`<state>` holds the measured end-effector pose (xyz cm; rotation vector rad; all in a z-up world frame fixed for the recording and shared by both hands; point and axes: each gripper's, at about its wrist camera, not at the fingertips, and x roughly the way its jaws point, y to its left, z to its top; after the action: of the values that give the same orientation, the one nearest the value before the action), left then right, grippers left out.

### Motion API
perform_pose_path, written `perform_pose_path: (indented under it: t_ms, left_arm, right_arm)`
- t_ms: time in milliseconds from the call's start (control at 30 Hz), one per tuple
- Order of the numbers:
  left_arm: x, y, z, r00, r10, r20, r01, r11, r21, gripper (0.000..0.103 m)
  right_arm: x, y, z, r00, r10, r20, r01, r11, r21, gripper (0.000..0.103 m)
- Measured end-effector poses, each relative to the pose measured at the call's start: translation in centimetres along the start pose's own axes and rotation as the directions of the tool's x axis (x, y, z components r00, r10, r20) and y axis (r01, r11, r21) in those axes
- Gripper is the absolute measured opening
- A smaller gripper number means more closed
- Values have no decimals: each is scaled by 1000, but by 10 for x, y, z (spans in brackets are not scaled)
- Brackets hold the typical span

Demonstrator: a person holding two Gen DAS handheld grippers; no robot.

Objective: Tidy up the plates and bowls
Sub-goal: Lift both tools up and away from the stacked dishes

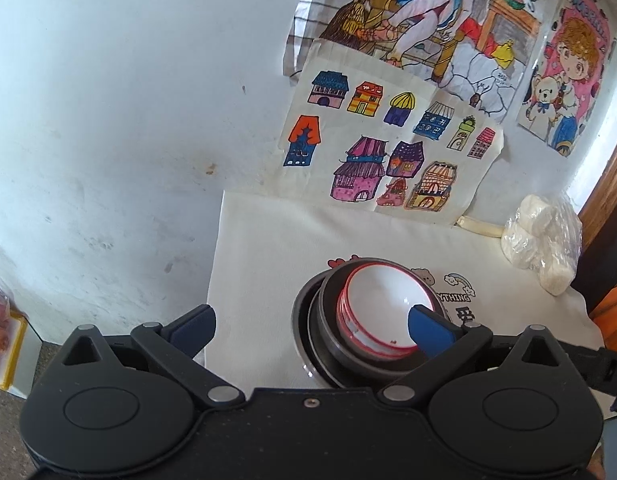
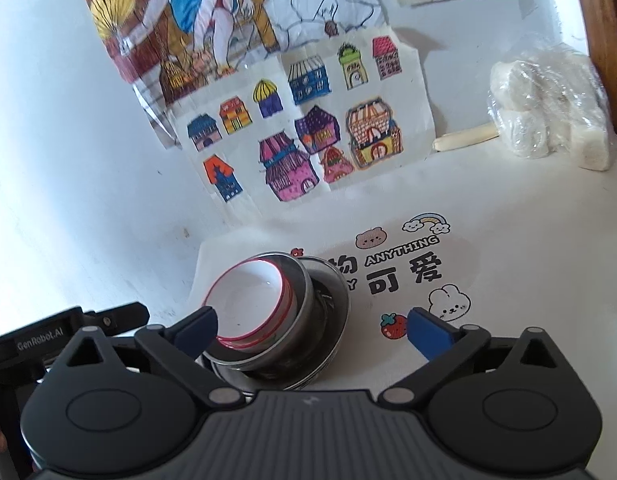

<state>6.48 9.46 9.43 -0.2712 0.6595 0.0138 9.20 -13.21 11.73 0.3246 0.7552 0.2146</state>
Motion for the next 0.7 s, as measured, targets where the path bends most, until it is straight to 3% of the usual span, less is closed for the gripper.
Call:
perform_pose_path:
  t_ms: [367, 700]
  left_arm:
    - [-29, 3, -37, 995, -27, 97, 24, 999, 28, 102]
    - [-43, 2, -66, 981, -11, 192, 0, 998, 56, 102]
  right_arm:
    - [-31, 4, -36, 994, 13, 107, -8, 999, -49, 103]
    - [-58, 28, -69, 965, 23, 260, 23, 985, -171, 103]
